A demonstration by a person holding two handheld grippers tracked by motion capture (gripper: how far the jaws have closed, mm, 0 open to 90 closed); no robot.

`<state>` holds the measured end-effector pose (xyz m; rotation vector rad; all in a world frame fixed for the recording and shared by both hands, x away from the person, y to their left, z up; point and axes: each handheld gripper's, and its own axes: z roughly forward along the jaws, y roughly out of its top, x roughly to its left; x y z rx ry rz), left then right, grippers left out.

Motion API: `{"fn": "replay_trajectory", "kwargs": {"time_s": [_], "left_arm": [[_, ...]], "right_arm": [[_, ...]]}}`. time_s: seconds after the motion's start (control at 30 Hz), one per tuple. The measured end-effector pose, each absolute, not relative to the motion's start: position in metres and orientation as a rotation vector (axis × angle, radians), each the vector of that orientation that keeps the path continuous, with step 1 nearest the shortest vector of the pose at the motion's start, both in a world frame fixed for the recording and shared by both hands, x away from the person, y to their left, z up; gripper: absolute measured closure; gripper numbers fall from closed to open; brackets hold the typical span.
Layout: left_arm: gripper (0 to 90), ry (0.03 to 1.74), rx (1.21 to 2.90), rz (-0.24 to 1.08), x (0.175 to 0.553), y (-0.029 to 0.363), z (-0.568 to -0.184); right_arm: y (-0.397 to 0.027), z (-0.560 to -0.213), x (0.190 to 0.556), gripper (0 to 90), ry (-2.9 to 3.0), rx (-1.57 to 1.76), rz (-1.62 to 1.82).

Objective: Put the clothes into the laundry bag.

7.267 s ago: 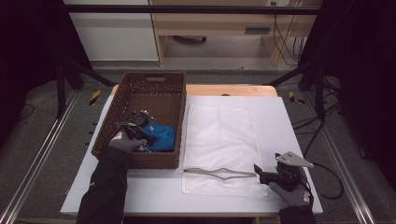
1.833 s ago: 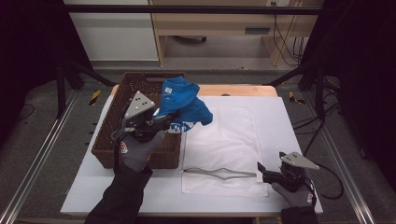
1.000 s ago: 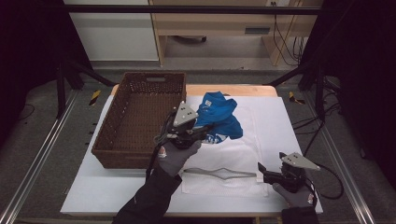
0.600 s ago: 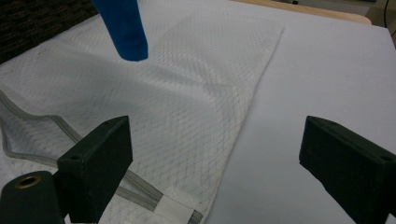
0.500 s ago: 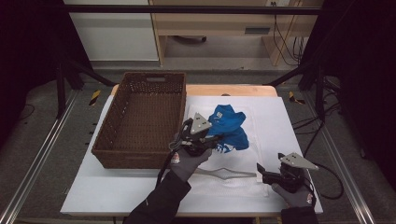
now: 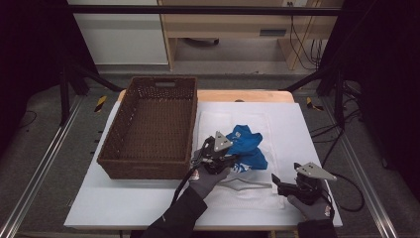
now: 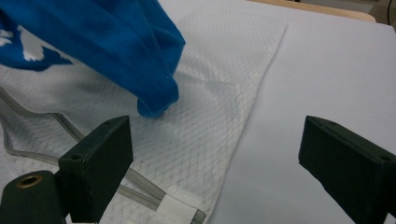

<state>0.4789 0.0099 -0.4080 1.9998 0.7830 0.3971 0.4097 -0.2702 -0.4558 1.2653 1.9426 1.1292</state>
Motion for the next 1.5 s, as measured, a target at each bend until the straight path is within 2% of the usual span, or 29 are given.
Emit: {"fn": "replay_trajectory", "kwargs": {"time_s": [0.27,0.53,0.77,0.97,1.1,1.27,1.4,1.5], "left_arm": [[66.1,0.804,2.046,0.392,0.485,-0.001,-0.43],[60.3,0.825,2.083,0.353,0.492,-0.009,-0.45],[51.9,0.849,2.111,0.329,0.496,-0.01,-0.46],[35.1,0.837,2.108,0.328,0.492,-0.006,-0.455],[33.4,0.821,2.059,0.315,0.488,0.005,-0.439],[35.8,0.79,2.044,0.363,0.473,0.022,-0.419],[38.7,0.777,2.054,0.402,0.463,0.029,-0.417],[37.6,0.773,2.066,0.435,0.455,0.036,-0.42]], "right_arm": [[-0.271,-0.457,0.41,11.5,1.935,1.285,1.127],[-0.271,-0.458,0.411,12.4,1.938,1.286,1.122],[-0.271,-0.458,0.411,12.5,1.937,1.291,1.123],[-0.269,-0.458,0.411,12.5,1.938,1.284,1.123],[-0.268,-0.457,0.411,12.5,1.935,1.287,1.125],[-0.264,-0.452,0.411,12.4,1.929,1.277,1.135],[-0.259,-0.45,0.412,12.1,1.936,1.268,1.144],[-0.254,-0.449,0.412,11.9,1.946,1.258,1.145]]}}
